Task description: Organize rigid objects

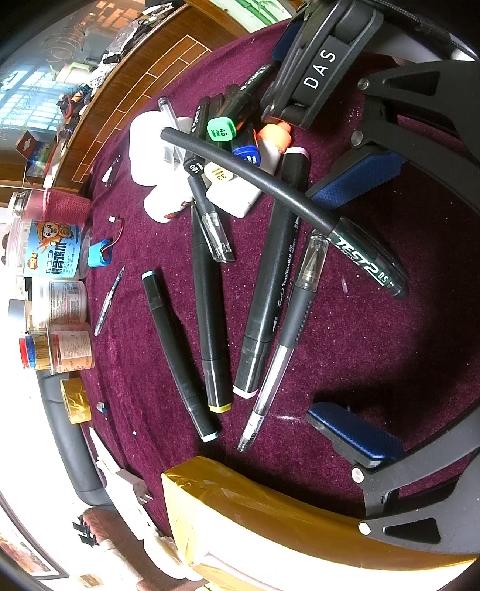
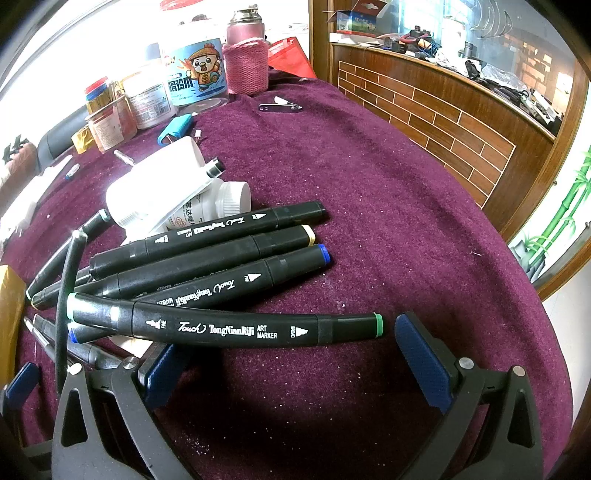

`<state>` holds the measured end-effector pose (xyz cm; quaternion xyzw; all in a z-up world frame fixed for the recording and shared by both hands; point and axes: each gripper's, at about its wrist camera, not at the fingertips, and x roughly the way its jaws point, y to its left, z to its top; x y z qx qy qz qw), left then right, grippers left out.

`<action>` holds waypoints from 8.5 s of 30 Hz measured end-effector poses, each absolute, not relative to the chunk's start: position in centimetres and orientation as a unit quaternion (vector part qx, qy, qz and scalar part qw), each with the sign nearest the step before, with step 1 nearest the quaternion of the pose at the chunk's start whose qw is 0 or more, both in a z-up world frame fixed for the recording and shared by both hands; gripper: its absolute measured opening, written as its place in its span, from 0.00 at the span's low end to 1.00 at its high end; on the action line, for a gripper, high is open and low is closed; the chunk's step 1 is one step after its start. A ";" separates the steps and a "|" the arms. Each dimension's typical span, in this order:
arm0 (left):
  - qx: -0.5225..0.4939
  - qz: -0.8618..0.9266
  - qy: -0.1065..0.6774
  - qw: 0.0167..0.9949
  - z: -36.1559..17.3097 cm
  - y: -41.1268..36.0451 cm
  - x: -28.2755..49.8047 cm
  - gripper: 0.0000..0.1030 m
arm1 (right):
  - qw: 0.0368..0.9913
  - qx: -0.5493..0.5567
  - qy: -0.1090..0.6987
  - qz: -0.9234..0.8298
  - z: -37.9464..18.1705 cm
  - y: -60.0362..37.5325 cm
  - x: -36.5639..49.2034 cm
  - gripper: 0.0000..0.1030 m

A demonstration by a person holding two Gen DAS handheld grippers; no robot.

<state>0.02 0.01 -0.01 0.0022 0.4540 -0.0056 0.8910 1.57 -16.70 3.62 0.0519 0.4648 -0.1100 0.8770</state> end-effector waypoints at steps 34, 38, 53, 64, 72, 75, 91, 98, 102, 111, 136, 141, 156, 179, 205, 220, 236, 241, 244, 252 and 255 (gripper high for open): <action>0.039 -0.024 0.459 0.887 0.2 -0.6 -0.5 1.00 | 0.863 0.041 0.503 -0.013 4.1 -17.2 -0.5 0.99; 0.062 -0.013 0.452 0.890 0.4 -1.3 -0.8 1.00 | 0.857 0.029 0.514 0.004 4.1 -17.2 -0.3 0.99; 0.027 -0.035 0.464 0.885 0.2 -0.6 -0.6 1.00 | 0.954 -0.002 0.297 -0.038 14.2 -17.0 -7.7 0.94; -0.032 -0.078 0.370 0.925 4.7 3.2 -5.1 0.93 | 0.966 -0.058 0.223 -0.120 17.7 -14.9 -4.4 0.99; -0.048 -0.096 0.390 0.915 5.2 4.9 -5.3 0.93 | 0.941 0.003 0.319 -0.112 10.8 -16.3 -0.3 0.88; -0.070 -0.087 0.393 0.913 5.4 5.8 -5.3 0.93 | 0.936 0.056 0.330 -0.111 9.4 -18.9 -0.1 0.88; -0.027 -0.119 0.399 0.909 5.3 3.0 -3.8 0.86 | 0.929 0.133 0.339 -0.075 7.0 -22.3 -1.8 0.88; 0.049 -0.134 0.415 0.899 3.4 -1.4 -1.8 0.84 | 0.925 0.142 0.344 -0.070 6.9 -22.5 -1.6 0.89; 0.071 -0.134 0.422 0.894 2.7 -2.3 -1.4 0.28 | 0.923 0.147 0.348 -0.071 6.7 -22.6 -1.5 0.89; 0.047 -0.154 0.446 0.881 2.3 -1.5 -1.6 0.06 | 0.919 0.150 0.357 -0.073 6.4 -22.6 -1.2 0.89; -0.185 -0.142 0.358 0.904 8.2 16.0 -10.1 0.06 | 0.851 -0.119 0.466 0.210 7.3 -1.7 -0.8 0.74; -0.199 -0.121 0.352 0.906 8.0 18.4 -11.1 0.06 | 0.835 -0.166 0.490 0.191 4.9 0.7 0.9 0.68; -0.223 -0.123 0.355 0.899 7.0 20.2 -11.2 0.06 | 0.817 -0.121 0.508 0.244 6.2 -0.3 -0.3 0.63; -0.219 -0.117 0.376 0.893 6.3 19.8 -10.7 0.06 | 0.797 -0.132 0.535 0.247 4.2 1.2 1.9 0.57; -0.244 -0.115 0.467 0.842 2.9 23.7 -0.2 0.06 | 0.751 0.160 0.569 0.295 7.3 7.2 4.6 0.08; -0.253 -0.065 0.453 0.853 1.3 28.8 -1.7 0.33 | 0.797 0.107 0.534 0.260 8.2 7.7 4.1 0.39; -0.413 -0.008 0.392 0.822 0.2 30.4 -6.5 0.34 | 0.868 0.108 0.438 0.206 12.7 -2.7 0.8 0.39; -0.332 -0.020 0.374 0.866 5.1 26.9 -7.4 0.58 | 0.937 0.068 0.317 0.130 15.0 -8.1 -1.9 0.84; -0.280 -0.052 0.367 0.886 7.7 23.5 -7.6 0.64 | 0.939 0.093 0.317 0.093 14.3 -11.8 -1.2 0.84; -0.193 -0.114 0.431 0.874 7.5 13.4 -4.8 0.64 | 0.915 0.185 0.355 0.044 8.7 -19.3 0.2 0.84; -0.172 -0.113 0.448 0.870 6.8 10.7 -4.0 0.64 | 0.919 0.181 0.348 0.026 7.0 -20.8 -0.3 0.84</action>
